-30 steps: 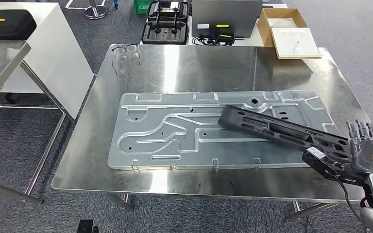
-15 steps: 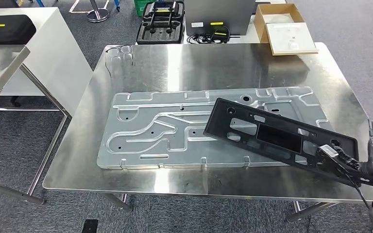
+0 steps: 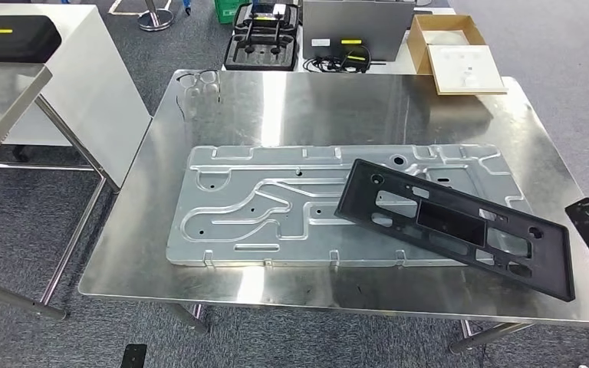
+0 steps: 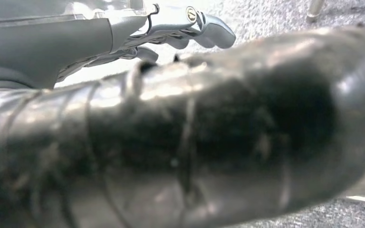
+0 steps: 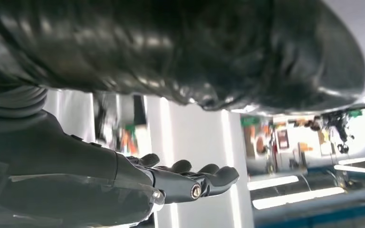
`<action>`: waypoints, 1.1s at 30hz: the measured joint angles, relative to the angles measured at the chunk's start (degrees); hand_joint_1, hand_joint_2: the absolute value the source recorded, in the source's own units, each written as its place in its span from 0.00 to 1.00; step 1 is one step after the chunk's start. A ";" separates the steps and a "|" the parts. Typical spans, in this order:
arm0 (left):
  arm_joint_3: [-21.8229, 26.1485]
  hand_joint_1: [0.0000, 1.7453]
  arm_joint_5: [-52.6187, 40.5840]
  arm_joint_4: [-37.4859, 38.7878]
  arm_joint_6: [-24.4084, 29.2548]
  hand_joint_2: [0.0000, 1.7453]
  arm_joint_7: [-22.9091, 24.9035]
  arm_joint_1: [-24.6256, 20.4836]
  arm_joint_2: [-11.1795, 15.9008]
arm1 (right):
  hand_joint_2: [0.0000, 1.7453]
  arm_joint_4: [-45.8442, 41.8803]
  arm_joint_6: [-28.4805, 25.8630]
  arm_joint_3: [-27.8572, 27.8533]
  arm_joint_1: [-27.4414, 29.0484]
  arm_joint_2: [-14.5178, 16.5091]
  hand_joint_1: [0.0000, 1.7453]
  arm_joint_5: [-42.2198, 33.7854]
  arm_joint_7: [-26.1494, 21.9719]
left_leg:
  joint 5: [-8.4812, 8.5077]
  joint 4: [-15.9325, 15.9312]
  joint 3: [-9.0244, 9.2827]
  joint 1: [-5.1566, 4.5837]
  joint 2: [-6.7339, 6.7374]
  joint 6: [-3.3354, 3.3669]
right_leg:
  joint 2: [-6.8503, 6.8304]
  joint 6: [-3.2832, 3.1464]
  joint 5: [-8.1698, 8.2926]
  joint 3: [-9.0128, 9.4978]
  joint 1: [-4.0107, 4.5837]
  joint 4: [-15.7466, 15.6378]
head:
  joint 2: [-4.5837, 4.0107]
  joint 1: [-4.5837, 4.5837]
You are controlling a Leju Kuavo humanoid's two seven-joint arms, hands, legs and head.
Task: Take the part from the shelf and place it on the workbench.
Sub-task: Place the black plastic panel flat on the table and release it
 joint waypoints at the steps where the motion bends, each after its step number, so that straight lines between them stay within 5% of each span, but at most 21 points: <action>1: 0.01 0.00 0.38 0.03 0.02 0.00 0.01 0.03 -0.03 | 0.00 -0.34 -1.00 -0.12 -0.11 0.14 0.00 -1.34 -0.01 | -0.38 0.75 -0.22 0.20 -0.04 -0.35 | -0.04 0.35 1.84 1.60 -0.27 -3.27 | 0.00 0.00; 4: 0.03 0.00 1.26 0.08 0.20 0.00 0.05 0.01 -0.01 | 0.00 -1.30 -3.02 -0.27 -0.80 0.54 0.00 -3.26 -0.08 | -1.66 3.23 -1.45 0.39 -0.21 -1.55 | 0.30 0.02 3.90 4.79 -0.28 -9.70 | 0.00 0.06; 8: 0.05 0.00 2.26 0.09 0.29 0.00 0.03 0.02 -0.02 | 0.00 -3.35 -3.61 0.56 -2.53 0.66 0.00 -3.94 -0.22 | -2.46 4.63 -2.49 0.37 -0.34 -2.40 | 0.48 -1.86 4.01 4.25 -0.16 -9.49 | 0.01 0.11; 10: 0.06 0.00 2.65 0.09 0.29 0.00 -0.02 -0.04 -0.04 | 0.00 -4.53 -3.59 1.12 -3.79 0.64 0.00 -4.18 -0.29 | -5.23 8.46 -4.08 0.63 -0.43 -3.13 | 0.42 -2.42 4.29 3.91 -0.26 -9.55 | 0.00 0.04; 12: 0.06 0.00 3.03 0.09 0.29 0.00 -0.04 -0.07 -0.05 | 0.00 -5.56 -3.38 1.80 -4.73 0.64 0.00 -4.34 -0.34 | -9.26 15.47 -7.25 0.92 -0.45 -3.65 | 0.31 -2.74 4.52 3.43 -0.20 -9.55 | 0.00 0.00; 14: 0.07 0.00 3.38 0.09 0.26 0.00 -0.03 0.08 -0.06 | 0.00 -6.45 -2.90 2.90 -5.81 0.65 0.00 -4.61 -0.35 | -10.43 19.28 -8.84 1.05 -0.48 -3.61 | 0.24 -2.89 4.78 2.98 -0.09 -9.54 | 0.00 -0.01; 15: 0.07 0.00 3.56 0.09 0.21 0.00 -0.02 0.16 -0.06 | 0.00 -6.93 -2.51 3.58 -6.49 0.65 0.00 -4.76 -0.36 | -9.32 17.99 -8.04 1.01 -0.49 -3.33 | 0.25 -2.90 4.91 2.85 0.00 -9.54 | 0.00 -0.01; 18: 0.09 0.00 4.10 0.09 -0.02 0.00 -0.04 0.13 -0.01 | 0.00 -8.37 -1.23 5.92 -9.01 0.73 0.00 -4.88 -0.37 | -4.37 7.23 -2.27 0.52 -0.44 -1.73 | 0.25 -2.68 5.33 2.77 0.24 -9.61 | 0.01 0.02; 20: 0.10 0.00 4.34 0.09 -0.15 0.00 -0.10 -0.02 0.00 | 0.00 -9.07 -0.60 7.76 -10.74 1.03 0.00 -3.99 -0.37 | -3.29 3.70 -0.77 0.09 -0.30 -1.15 | 0.18 -2.13 5.73 2.78 0.12 -9.87 | 0.00 -0.04; 24: 0.11 0.00 4.37 0.09 -0.22 0.00 -0.10 -0.09 -0.21 | 0.00 -10.49 0.50 11.53 -13.08 1.98 0.00 0.85 -0.42 | -1.34 1.56 -0.48 0.32 -0.20 -0.84 | -0.09 -0.86 5.46 2.57 0.18 -9.84 | 0.01 -0.04; 28: 0.22 0.00 4.40 0.09 -0.23 0.00 0.00 -0.09 -0.45 | 0.00 -11.49 0.24 14.20 -14.93 2.96 0.00 1.79 -0.44 | 0.20 0.69 -1.19 0.47 -0.11 -0.42 | -0.12 -0.74 -1.73 -1.40 0.42 1.25 | 0.01 0.02; 29: 0.28 0.00 4.49 0.09 -0.24 0.00 0.00 -0.07 -0.46 | 0.00 -11.67 -0.38 14.81 -15.07 3.25 0.00 1.02 -0.44 | 0.30 0.92 -1.55 0.43 -0.15 -0.43 | -0.13 -0.65 -2.33 -1.75 0.42 3.00 | 0.01 0.02; 31: 0.39 0.00 4.73 0.09 -0.27 0.00 0.00 0.01 -0.52 | 0.00 -11.99 -2.63 15.97 -15.73 3.79 0.00 -1.53 -0.44 | 0.37 1.67 -2.27 0.42 -0.23 -0.53 | -0.14 -0.56 -0.58 0.39 0.37 0.57 | 0.00 0.02; 33: 0.45 0.00 5.06 0.10 -0.33 0.00 -0.01 0.07 -0.63 | 0.00 -12.36 -5.93 16.97 -16.91 4.04 0.00 -4.69 -0.44 | 0.19 2.79 -3.03 0.31 -0.26 -0.86 | -0.16 -0.77 2.01 4.41 0.45 -6.54 | 0.01 0.02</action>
